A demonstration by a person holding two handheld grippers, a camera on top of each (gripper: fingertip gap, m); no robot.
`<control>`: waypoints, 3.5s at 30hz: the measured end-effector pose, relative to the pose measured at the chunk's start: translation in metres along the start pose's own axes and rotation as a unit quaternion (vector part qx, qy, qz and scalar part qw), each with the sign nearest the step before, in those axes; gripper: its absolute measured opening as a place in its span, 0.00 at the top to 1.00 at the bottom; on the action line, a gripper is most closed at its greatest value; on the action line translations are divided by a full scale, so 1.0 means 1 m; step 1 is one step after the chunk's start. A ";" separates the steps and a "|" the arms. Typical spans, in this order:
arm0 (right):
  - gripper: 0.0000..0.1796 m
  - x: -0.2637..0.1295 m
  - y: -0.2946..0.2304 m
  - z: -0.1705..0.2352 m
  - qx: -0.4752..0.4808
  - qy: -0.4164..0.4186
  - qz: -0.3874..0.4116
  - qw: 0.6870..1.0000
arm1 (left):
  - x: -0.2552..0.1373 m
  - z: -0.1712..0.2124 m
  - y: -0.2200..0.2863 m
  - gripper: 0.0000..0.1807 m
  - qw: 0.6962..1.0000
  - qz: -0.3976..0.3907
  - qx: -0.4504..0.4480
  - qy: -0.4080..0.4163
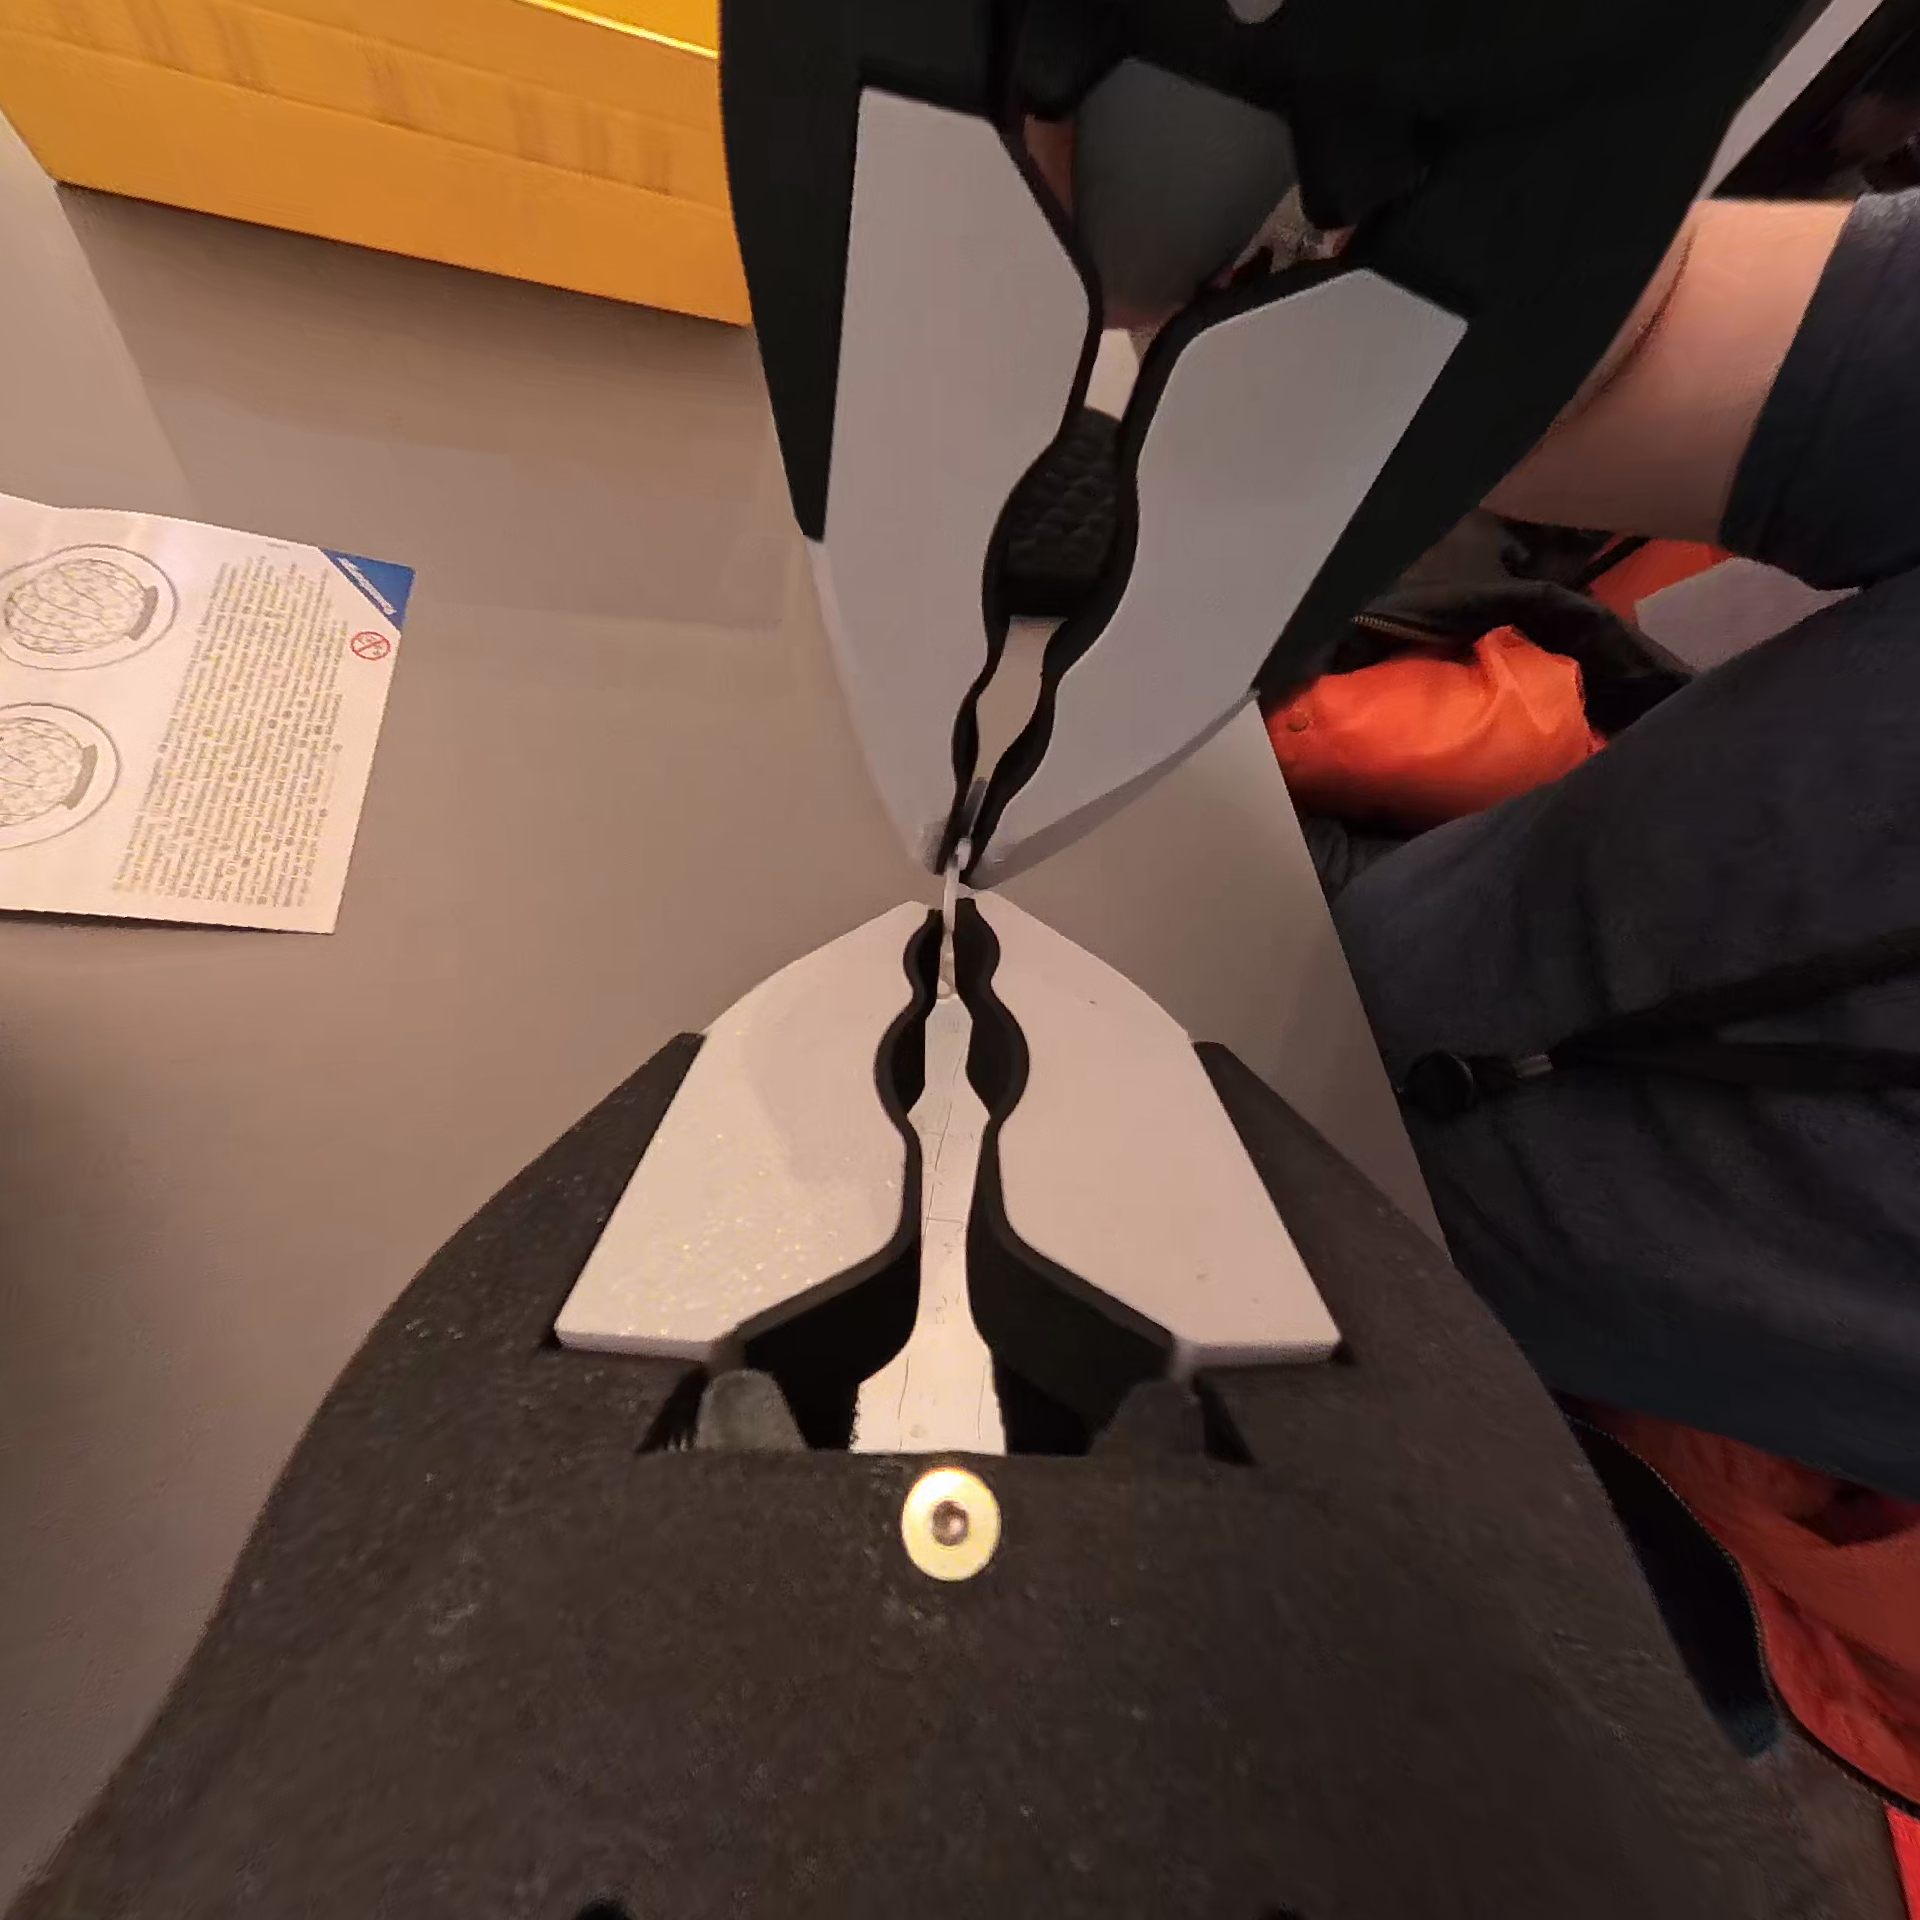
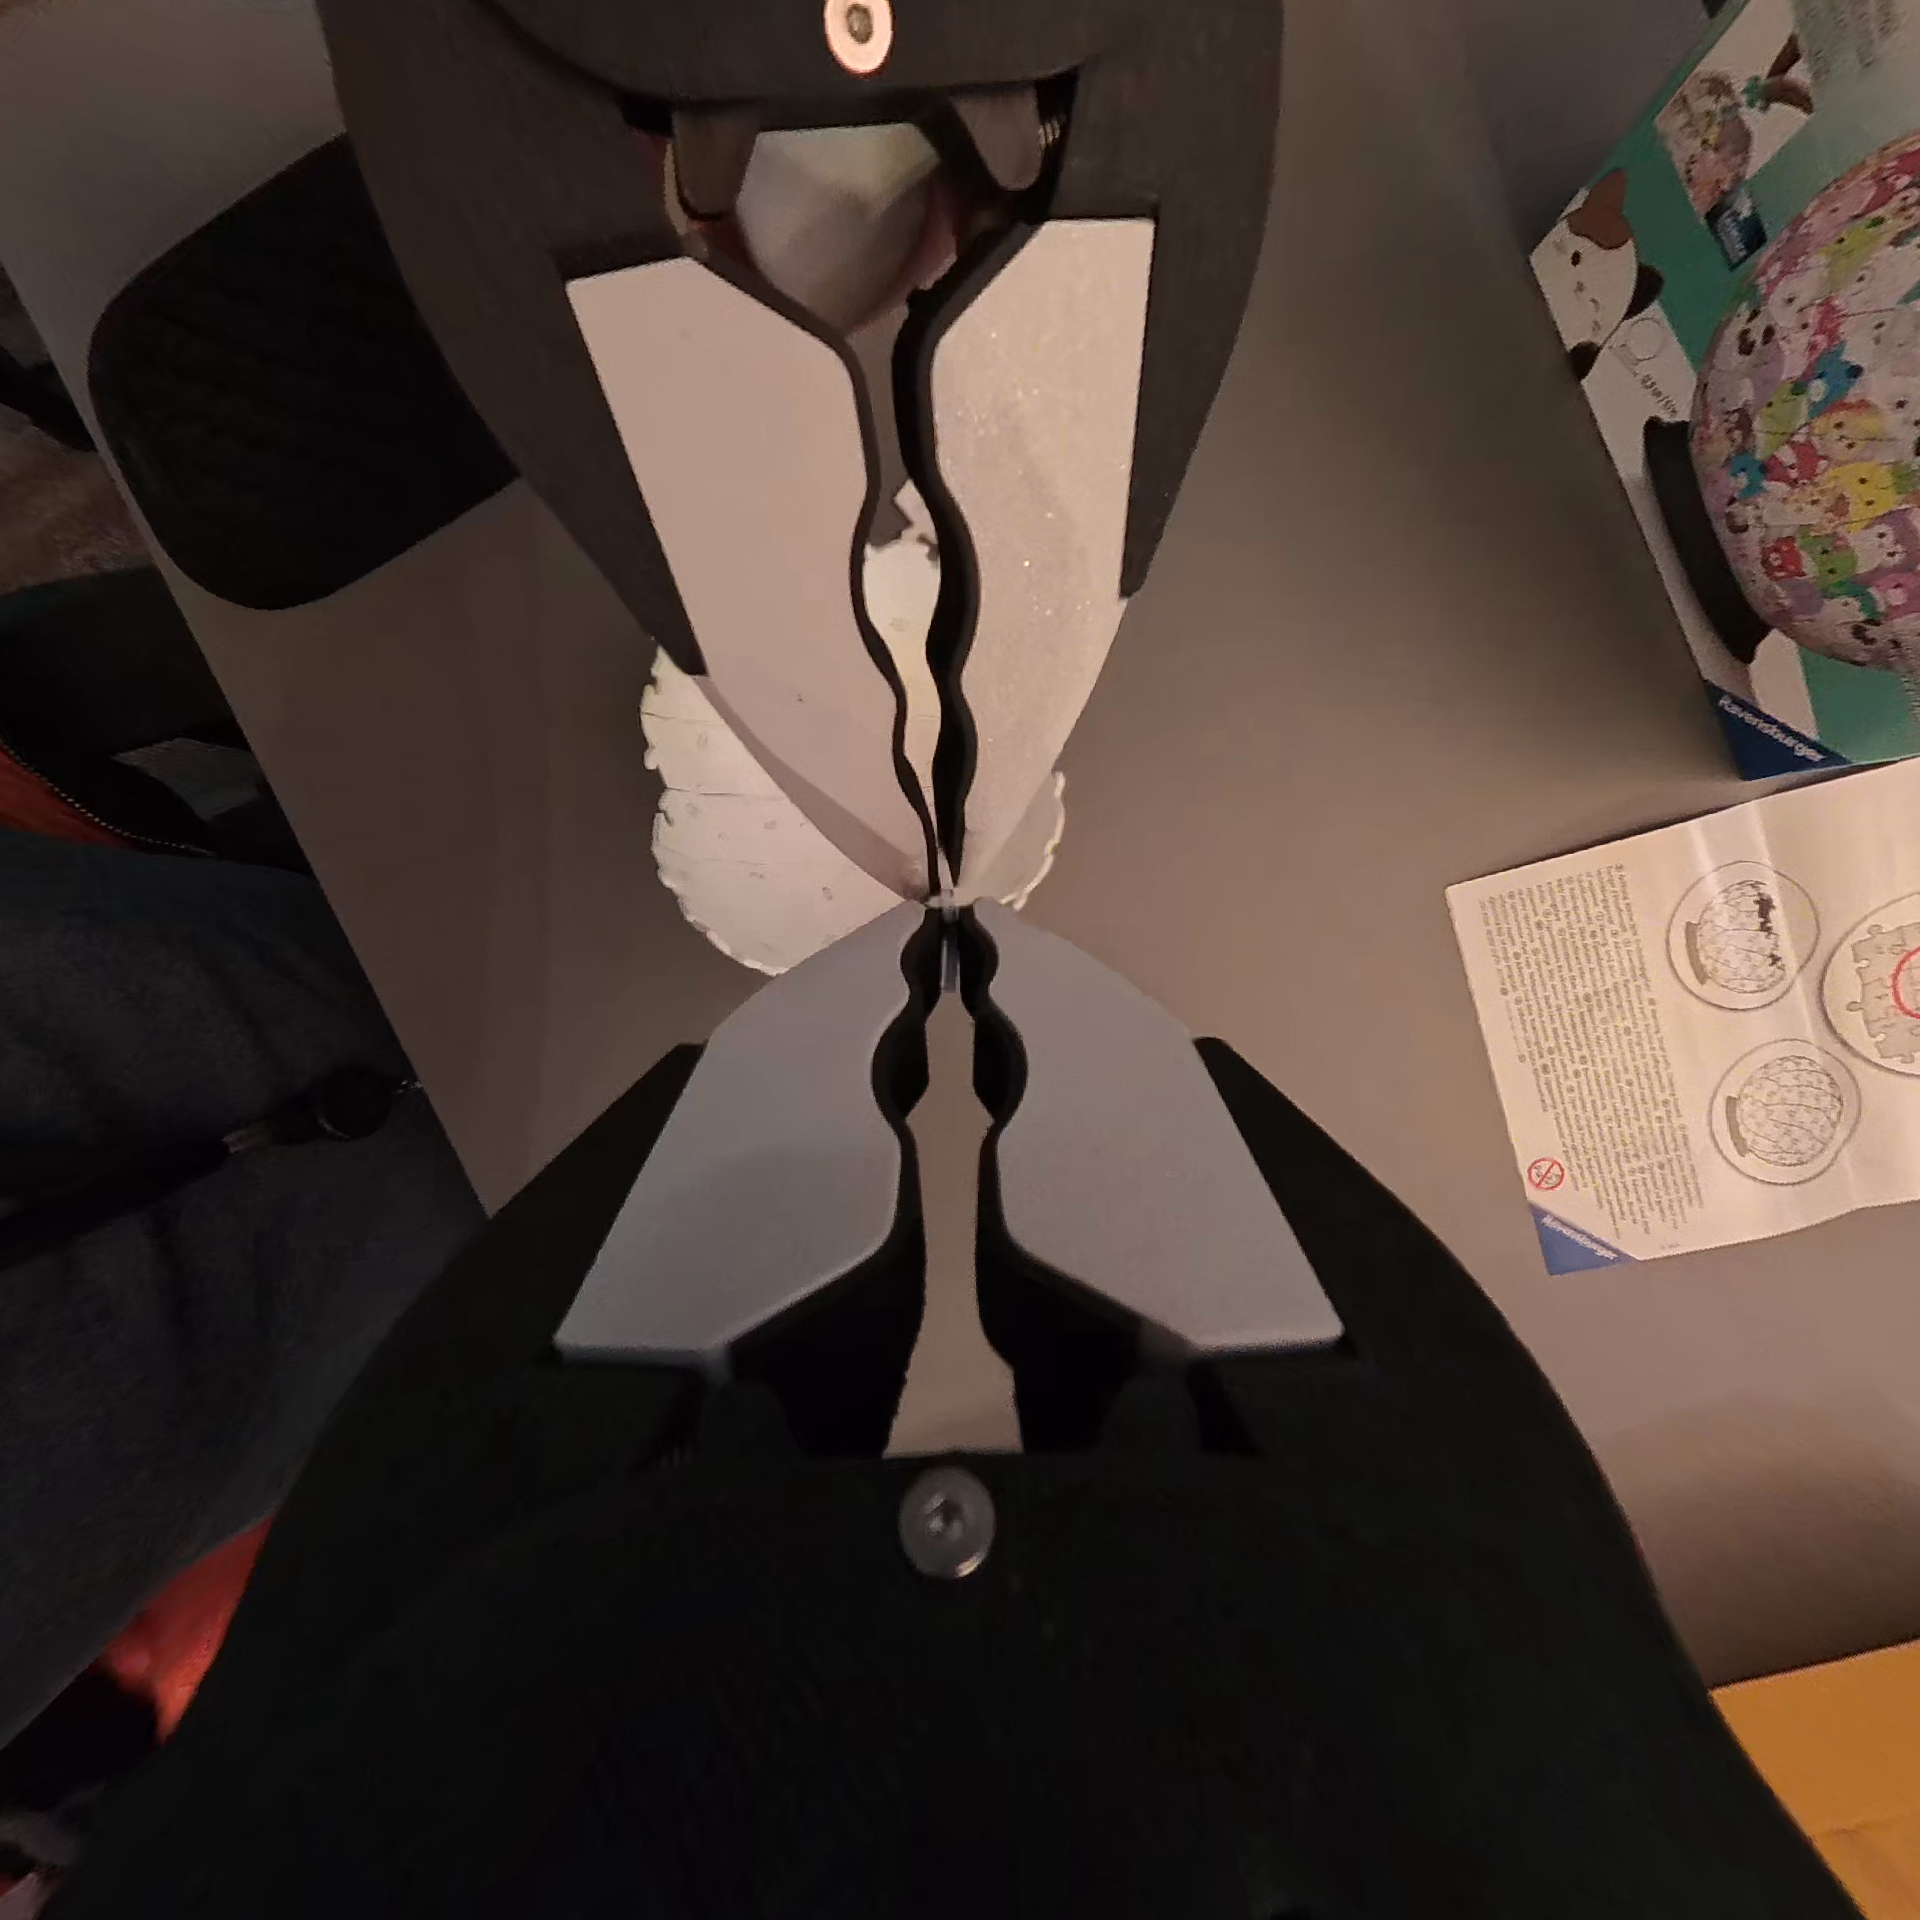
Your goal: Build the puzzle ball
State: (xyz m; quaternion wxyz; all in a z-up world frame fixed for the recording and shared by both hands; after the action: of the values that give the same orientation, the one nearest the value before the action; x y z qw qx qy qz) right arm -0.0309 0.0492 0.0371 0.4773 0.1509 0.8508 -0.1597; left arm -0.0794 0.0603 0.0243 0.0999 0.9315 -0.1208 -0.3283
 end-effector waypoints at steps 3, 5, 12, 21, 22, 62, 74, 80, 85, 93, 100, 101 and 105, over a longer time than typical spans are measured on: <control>0.92 -0.014 0.004 0.000 -0.017 0.067 0.024 0.997 | -0.003 0.000 -0.005 0.99 1.000 0.006 -0.019 0.018; 0.91 -0.025 0.003 0.003 -0.010 0.145 0.008 0.989 | -0.007 0.002 -0.011 0.99 0.999 0.012 -0.032 0.026; 0.87 0.007 0.021 0.028 0.071 0.206 -0.047 0.975 | -0.004 0.003 -0.030 0.99 0.997 0.062 -0.035 0.033; 0.87 0.014 0.033 0.029 0.100 0.243 -0.071 0.962 | 0.013 0.008 -0.041 0.99 0.988 0.148 -0.038 0.014; 0.88 0.015 0.033 0.028 0.097 0.249 -0.078 0.961 | 0.015 0.008 -0.042 0.99 0.988 0.150 -0.035 0.007; 0.98 0.060 0.026 0.042 0.263 0.063 0.001 0.963 | 0.056 0.045 -0.056 0.93 0.963 0.217 0.073 -0.142; 0.97 0.054 0.030 0.045 0.247 0.131 -0.019 0.960 | 0.050 0.045 -0.057 0.99 0.967 0.231 0.050 -0.096; 0.98 0.065 0.026 0.053 0.261 0.118 -0.057 0.956 | 0.051 0.046 -0.055 0.99 0.967 0.235 0.050 -0.089; 0.98 0.065 0.023 0.053 0.268 0.117 -0.066 0.954 | 0.050 0.043 -0.054 0.90 0.966 0.242 0.037 -0.086; 0.98 0.068 0.026 0.057 0.283 0.107 -0.059 0.951 | 0.050 0.042 -0.057 0.96 0.968 0.232 0.040 -0.089; 0.98 0.070 0.025 0.055 0.283 0.103 -0.051 0.952 | 0.054 0.048 -0.055 0.99 0.965 0.231 0.056 -0.108; 0.98 0.070 0.025 0.055 0.284 0.103 -0.050 0.952 | 0.054 0.049 -0.055 0.99 0.965 0.230 0.059 -0.107; 0.97 0.065 0.026 0.052 0.266 0.115 -0.028 0.957 | 0.051 0.045 -0.058 0.99 0.967 0.231 0.054 -0.093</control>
State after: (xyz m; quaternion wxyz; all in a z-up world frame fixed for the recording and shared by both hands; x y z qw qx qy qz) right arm -0.0127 0.0581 -0.0482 0.3139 0.2656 0.8306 -0.3756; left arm -0.0603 0.0955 -0.0556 0.1111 0.8476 -0.3592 -0.3745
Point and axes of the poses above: each gripper's, where its closed fingertips meet, x out along the fingers, z out of its underside, y = z × x across the jaws, the point moved 4 cm from there along -x, back along the fingers, and after that the axes turned 2 degrees about -z, right-handed, at the moved point
